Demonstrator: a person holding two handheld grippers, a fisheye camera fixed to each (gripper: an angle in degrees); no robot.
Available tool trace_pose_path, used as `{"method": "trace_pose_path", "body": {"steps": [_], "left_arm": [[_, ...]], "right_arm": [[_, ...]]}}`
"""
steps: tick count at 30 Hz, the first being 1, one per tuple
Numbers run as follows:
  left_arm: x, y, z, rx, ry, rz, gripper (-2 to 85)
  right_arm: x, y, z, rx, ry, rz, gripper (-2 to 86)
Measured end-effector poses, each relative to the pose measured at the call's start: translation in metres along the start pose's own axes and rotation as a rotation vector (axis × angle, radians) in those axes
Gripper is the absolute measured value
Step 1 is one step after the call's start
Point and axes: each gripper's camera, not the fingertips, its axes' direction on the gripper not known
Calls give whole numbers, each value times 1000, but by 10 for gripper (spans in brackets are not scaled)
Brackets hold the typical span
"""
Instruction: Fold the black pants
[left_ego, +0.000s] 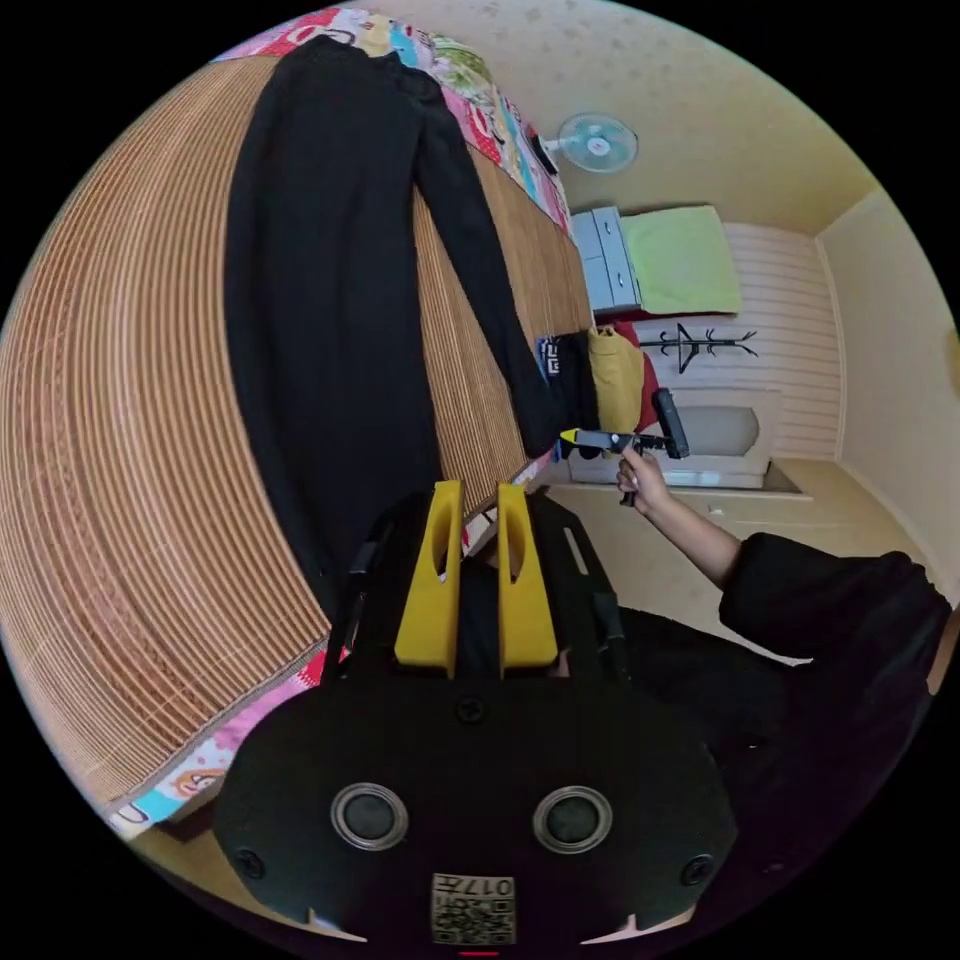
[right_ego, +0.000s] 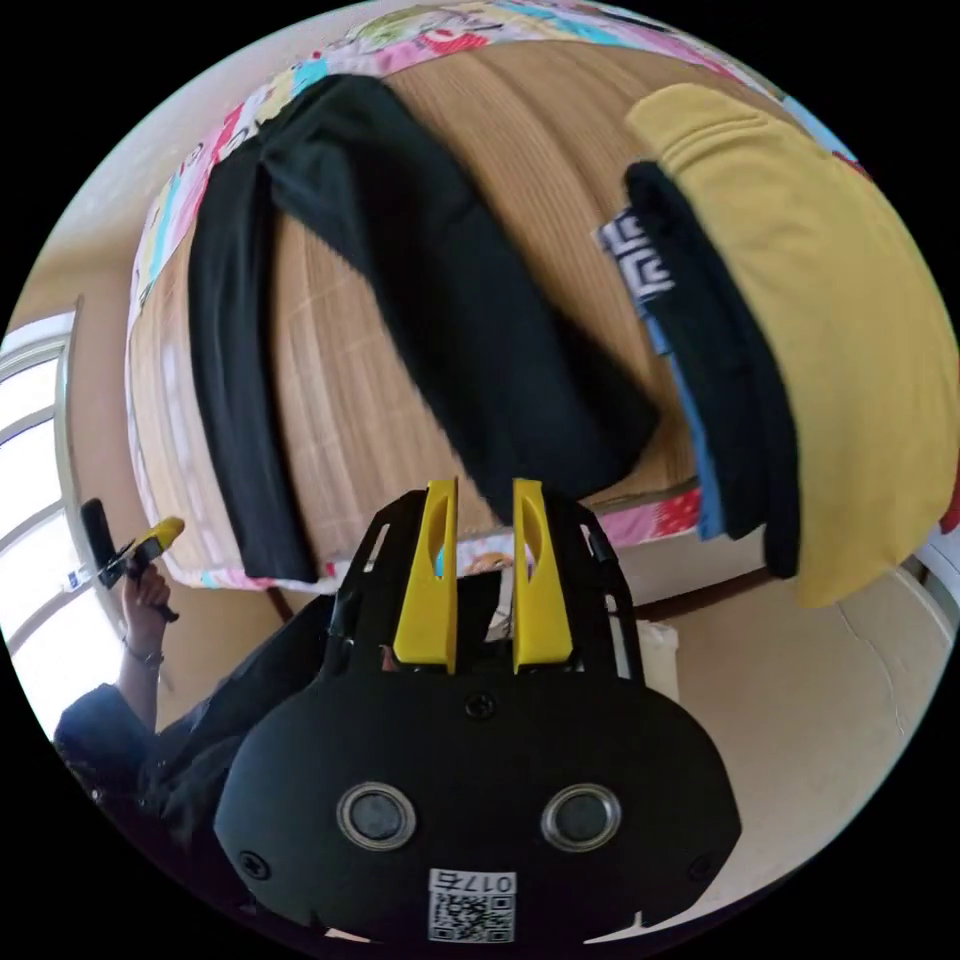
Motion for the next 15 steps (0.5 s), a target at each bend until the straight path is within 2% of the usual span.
{"method": "trace_pose_path", "body": {"steps": [4,6,8,10,12,14,15], "left_arm": [[33,-29,74,-93,45,59,52],[42,-34,103,-100,65,41,60],[47,-39,130,-96,52,-2,88],[51,-43,158,-87,23,-23,115],[48,-43,174,-77,-10,-48,118],[38,-42,188,-66,-40,-86,121],[28,-41,197,-69,-50,-118,122]], "right_arm": [[41,-36,0,-12,120,31,107],[56,-44,21,-76,93,16,99],[62,-44,64,-251,-10,-107,64],[54,-33,74,-257,-35,-191,42],[40,-15,72,-259,-192,-314,29],[30,18,60,-243,-596,-453,18],[31,25,59,-235,-634,-456,16]]}}
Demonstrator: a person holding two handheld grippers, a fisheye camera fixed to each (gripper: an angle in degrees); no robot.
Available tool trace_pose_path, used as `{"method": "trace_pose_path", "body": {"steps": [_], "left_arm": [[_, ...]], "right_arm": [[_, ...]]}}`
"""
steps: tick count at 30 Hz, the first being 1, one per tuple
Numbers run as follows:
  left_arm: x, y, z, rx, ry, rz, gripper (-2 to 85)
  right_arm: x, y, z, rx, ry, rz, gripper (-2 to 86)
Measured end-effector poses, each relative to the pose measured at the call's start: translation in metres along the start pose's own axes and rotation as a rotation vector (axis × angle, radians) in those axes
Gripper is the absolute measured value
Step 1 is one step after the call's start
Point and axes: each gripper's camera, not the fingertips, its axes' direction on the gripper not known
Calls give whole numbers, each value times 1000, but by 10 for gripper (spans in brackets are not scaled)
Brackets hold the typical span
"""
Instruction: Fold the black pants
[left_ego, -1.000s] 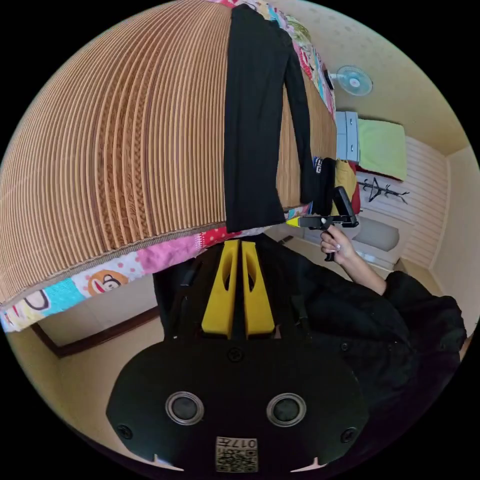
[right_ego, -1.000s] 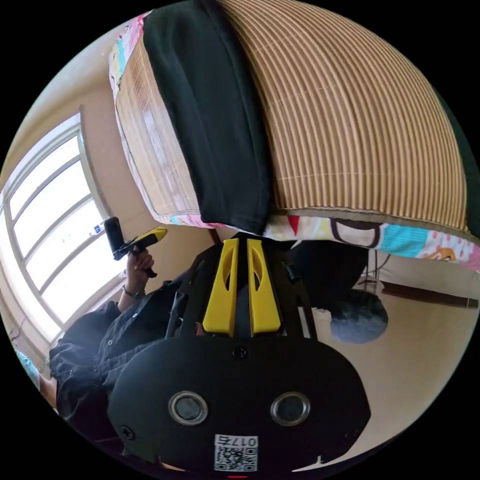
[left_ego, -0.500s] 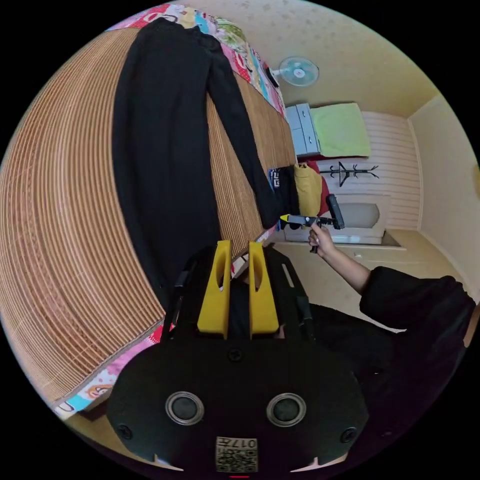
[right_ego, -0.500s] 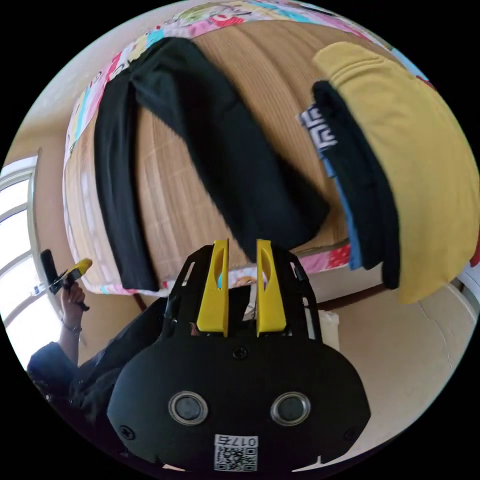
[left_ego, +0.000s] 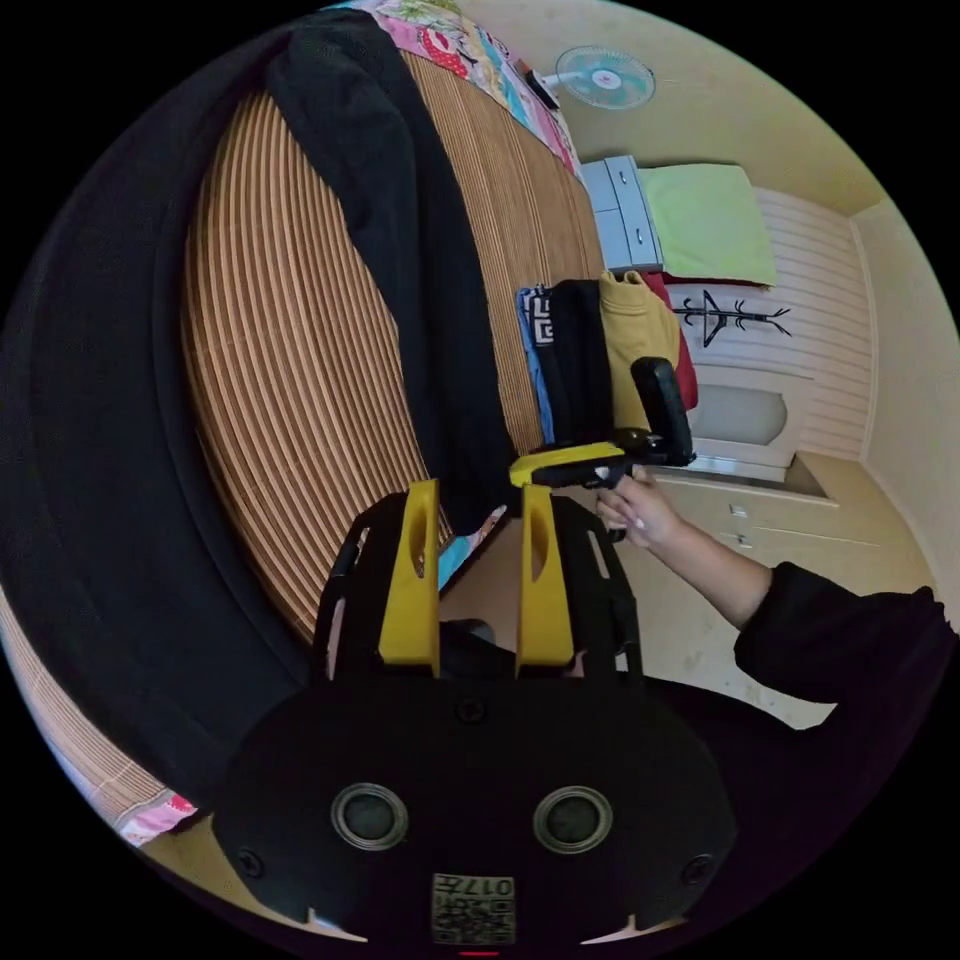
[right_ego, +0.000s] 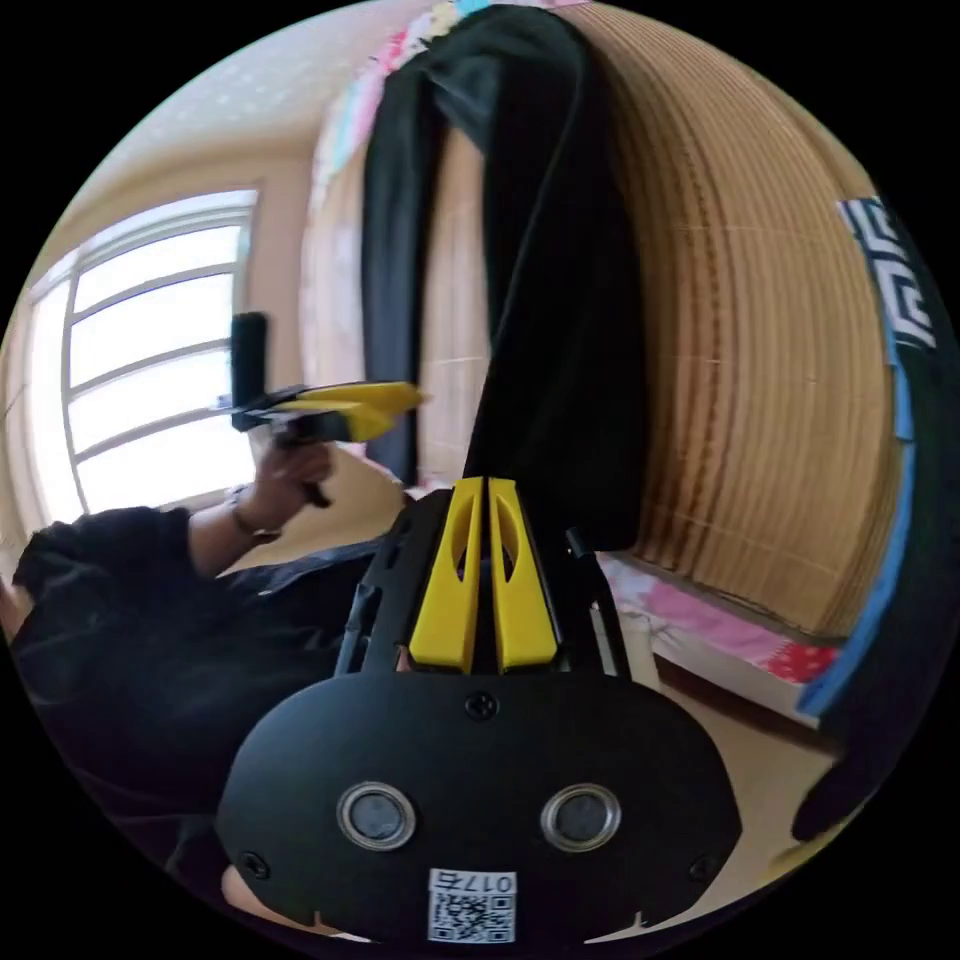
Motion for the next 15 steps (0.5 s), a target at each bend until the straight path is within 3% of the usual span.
{"method": "trace_pose_path", "body": {"steps": [4,6,8,11,15], "left_arm": [[-36,-5,43,-100,20,-78,103],[-42,-5,58,-164,15,-62,26],[-42,-3,65,-202,-15,-54,5],[-36,5,53,-130,-35,-20,12],[-44,16,33,29,-117,-104,91]], "right_arm": [[1,40,18,-52,132,74,12],[6,54,25,-80,164,101,15],[10,67,20,-72,225,127,23],[5,73,-3,38,335,122,57],[7,57,-27,144,301,95,138]]}}
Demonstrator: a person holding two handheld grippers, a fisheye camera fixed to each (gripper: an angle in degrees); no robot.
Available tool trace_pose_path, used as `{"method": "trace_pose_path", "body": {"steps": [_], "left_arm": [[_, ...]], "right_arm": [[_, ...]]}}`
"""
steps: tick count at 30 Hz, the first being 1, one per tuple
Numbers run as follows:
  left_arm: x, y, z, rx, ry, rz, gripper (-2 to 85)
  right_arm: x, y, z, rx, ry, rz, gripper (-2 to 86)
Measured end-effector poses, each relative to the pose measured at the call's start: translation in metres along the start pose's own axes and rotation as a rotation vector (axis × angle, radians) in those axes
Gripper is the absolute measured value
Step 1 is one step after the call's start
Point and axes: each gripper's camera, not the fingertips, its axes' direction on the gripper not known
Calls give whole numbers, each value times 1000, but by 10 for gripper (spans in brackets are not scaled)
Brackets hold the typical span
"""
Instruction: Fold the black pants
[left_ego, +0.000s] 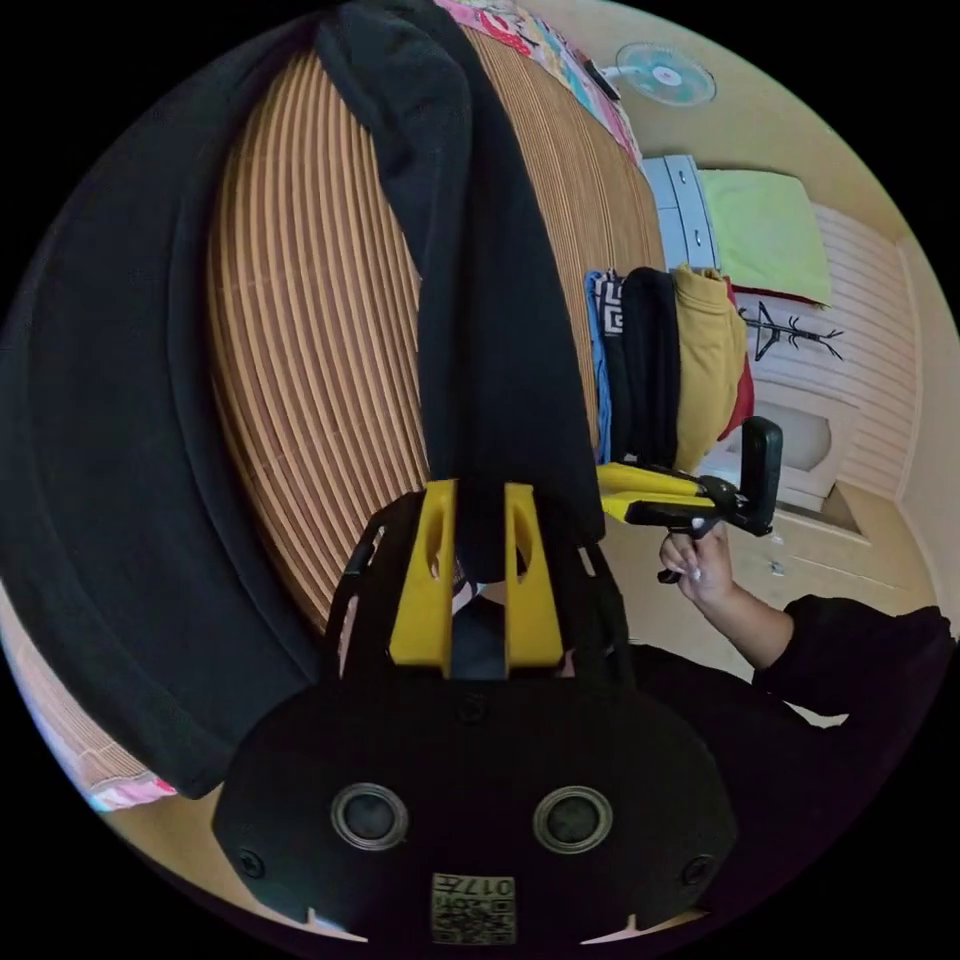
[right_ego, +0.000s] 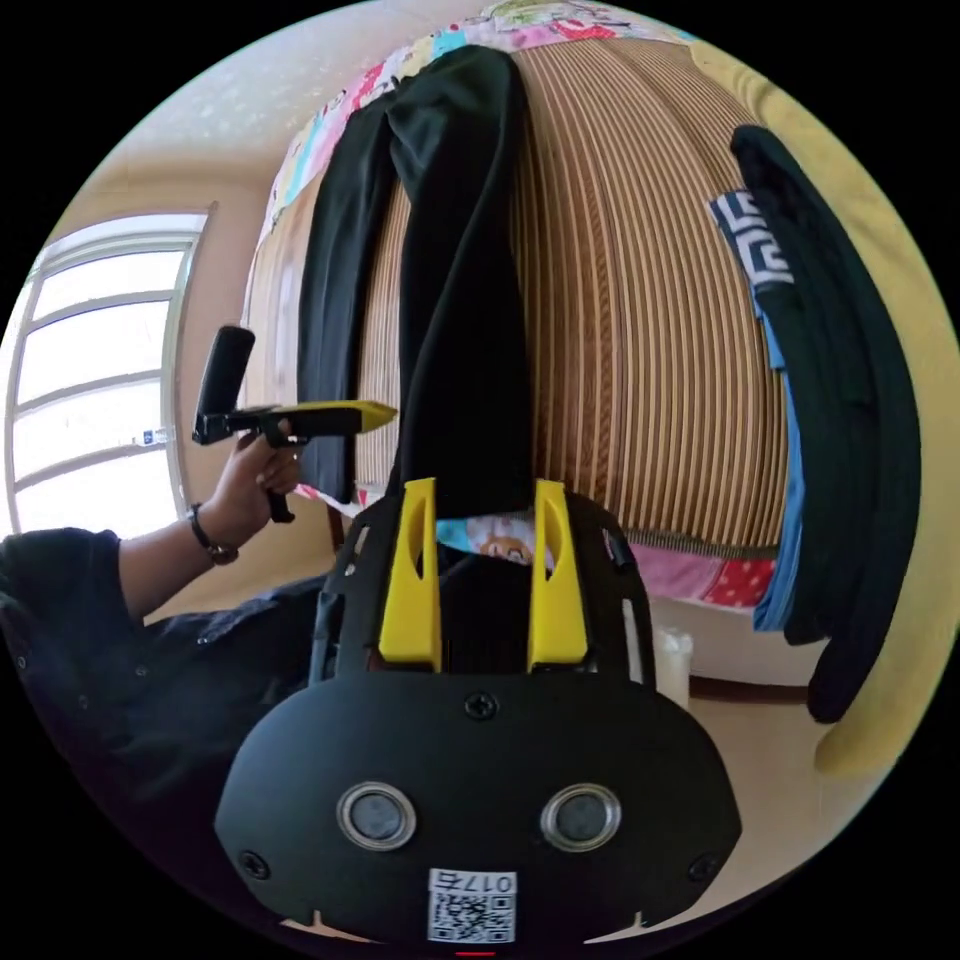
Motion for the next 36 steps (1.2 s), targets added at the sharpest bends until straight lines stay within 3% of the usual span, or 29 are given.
{"method": "trace_pose_path", "body": {"steps": [4,5,7,9,11,13,16,18,21,23,25,32,36], "left_arm": [[-21,-12,34,-64,50,-72,71],[-24,-13,41,-90,59,-85,57],[-21,-13,49,-104,89,-88,32],[-5,-9,36,-70,118,-22,19],[20,0,14,-30,279,76,11],[50,33,-45,141,416,134,6],[96,76,-111,279,339,228,6],[114,89,-114,249,210,267,9],[96,88,-55,26,24,195,23],[64,84,-21,-62,95,100,57],[28,77,0,-63,246,-21,79],[21,34,15,-53,211,-42,61],[41,10,27,-86,190,12,62]], "right_arm": [[15,-28,27,-103,-45,48,149],[23,-33,45,-208,-32,102,125],[28,-34,49,-236,-66,126,82],[26,-30,35,-219,-113,90,52],[16,-15,-1,-137,-171,44,33],[5,4,-37,-60,-295,-5,27],[-9,42,-92,93,-464,-10,21],[-17,57,-106,118,-414,-23,18],[-7,58,-72,-18,-39,62,16],[26,48,-23,-196,260,179,14],[44,43,-5,-310,340,277,14],[14,49,-46,-29,229,156,83],[20,35,-24,-100,172,135,115]]}}
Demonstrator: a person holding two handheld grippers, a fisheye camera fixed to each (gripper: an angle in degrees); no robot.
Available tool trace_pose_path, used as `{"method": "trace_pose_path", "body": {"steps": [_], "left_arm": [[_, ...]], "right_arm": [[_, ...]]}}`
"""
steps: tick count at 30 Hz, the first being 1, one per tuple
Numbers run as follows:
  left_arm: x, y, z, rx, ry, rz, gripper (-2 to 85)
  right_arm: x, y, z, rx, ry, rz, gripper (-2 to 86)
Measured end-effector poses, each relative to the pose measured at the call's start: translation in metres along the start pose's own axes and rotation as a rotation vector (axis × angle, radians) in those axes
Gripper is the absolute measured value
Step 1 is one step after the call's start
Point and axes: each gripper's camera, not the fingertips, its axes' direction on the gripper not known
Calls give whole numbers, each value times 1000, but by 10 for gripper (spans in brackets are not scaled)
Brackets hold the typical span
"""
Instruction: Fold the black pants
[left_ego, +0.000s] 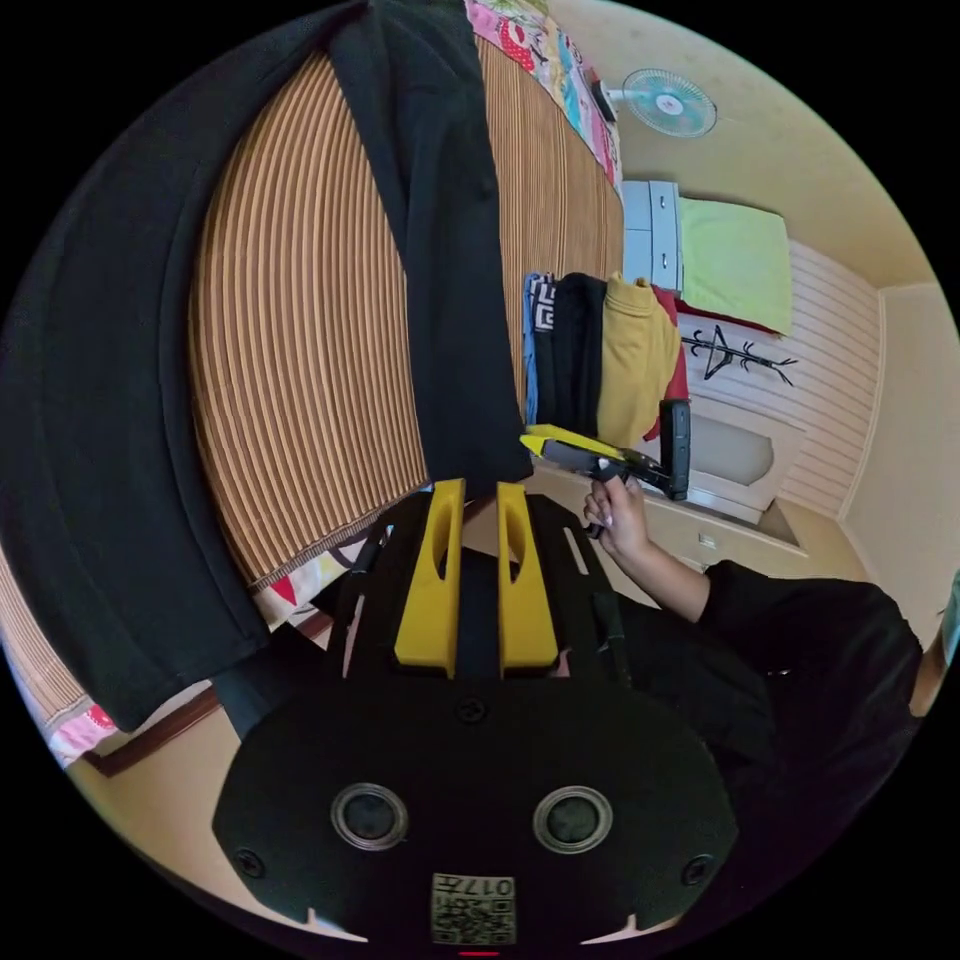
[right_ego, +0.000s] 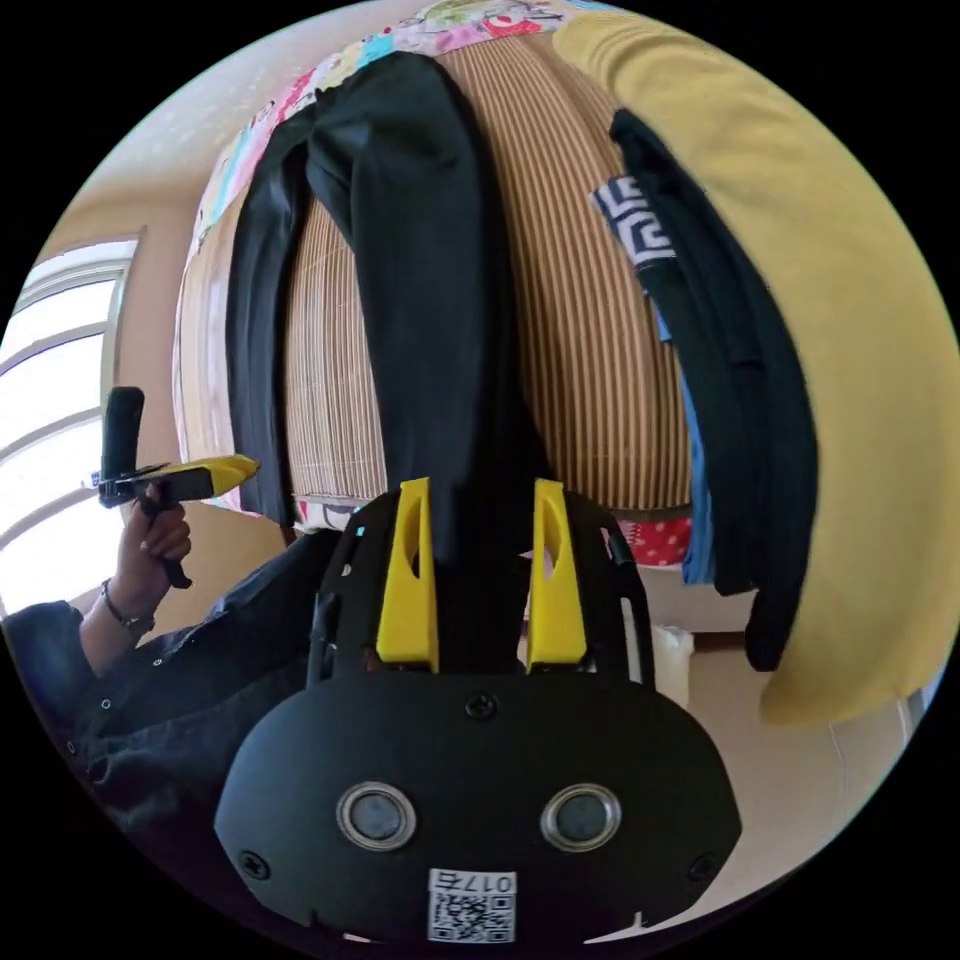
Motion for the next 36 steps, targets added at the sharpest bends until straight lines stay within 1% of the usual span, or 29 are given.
{"method": "trace_pose_path", "body": {"steps": [1,2,3,4,5,6,7,8,9,10,11,12,13,14,16,17,18,20,22,26,28,29,31,32,33,34,35,36], "left_arm": [[6,-4,2,-9,-12,12,62],[9,-6,2,-12,-17,15,62],[14,-7,2,-11,-21,21,61],[17,-6,-1,0,-16,26,62],[18,-5,-3,10,-12,28,62],[19,0,-9,45,4,34,63],[19,6,-16,96,29,39,65],[18,9,-20,124,46,41,67],[15,15,-27,186,96,46,70],[10,19,-31,227,141,38,75],[7,20,-30,237,156,27,77],[1,19,-27,240,162,2,81],[-3,16,-21,231,138,-22,88],[-5,14,-16,220,119,-32,94],[-11,1,10,132,49,-76,108],[-11,-3,17,111,52,-83,109],[-8,-10,28,91,83,-74,111],[9,-18,34,95,105,-23,104],[40,-28,37,89,69,18,95],[106,-37,36,83,58,79,121],[151,-40,40,32,-16,119,139],[160,-40,42,13,-44,122,146],[189,-39,54,-89,-192,155,166],[194,-38,58,-114,-232,166,167],[200,-36,65,-157,-305,168,163],[203,-32,69,-188,-336,169,155],[204,-30,70,-200,-341,173,135],[205,-25,69,-221,-336,187,96]], "right_arm": [[1,-6,12,-66,-43,-4,94],[-1,-9,18,-116,-101,-14,54],[-3,-9,17,-130,-141,-14,50],[-7,-7,5,-114,-295,-44,42],[-11,3,-20,-19,-544,-120,38],[-10,9,-34,39,-655,-145,36],[-2,25,-58,150,-819,-153,34],[11,40,-74,228,-914,-126,32],[19,47,-79,246,-930,-107,31],[34,59,-82,254,-881,-55,30],[49,68,-77,227,-729,3,29],[55,72,-72,205,-628,31,29],[68,75,-59,167,-455,77,28],[79,73,-46,125,-395,107,28],[88,63,-27,28,-416,138,28],[86,60,-21,-17,-398,142,28],[82,60,-21,-18,-374,128,27],[58,66,-33,8,-225,30,27],[33,73,-52,47,-143,-17,27],[-46,89,-97,132,-58,-168,28],[-81,94,-109,147,-12,-252,28],[-104,96,-115,146,15,-317,28],[-132,99,-120,139,54,-413,28],[-148,100,-121,133,76,-480,28],[-155,100,-121,125,88,-513,27],[-167,99,-117,96,112,-575,27],[-174,97,-113,64,121,-635,26],[-176,95,-112,50,116,-657,26]]}}
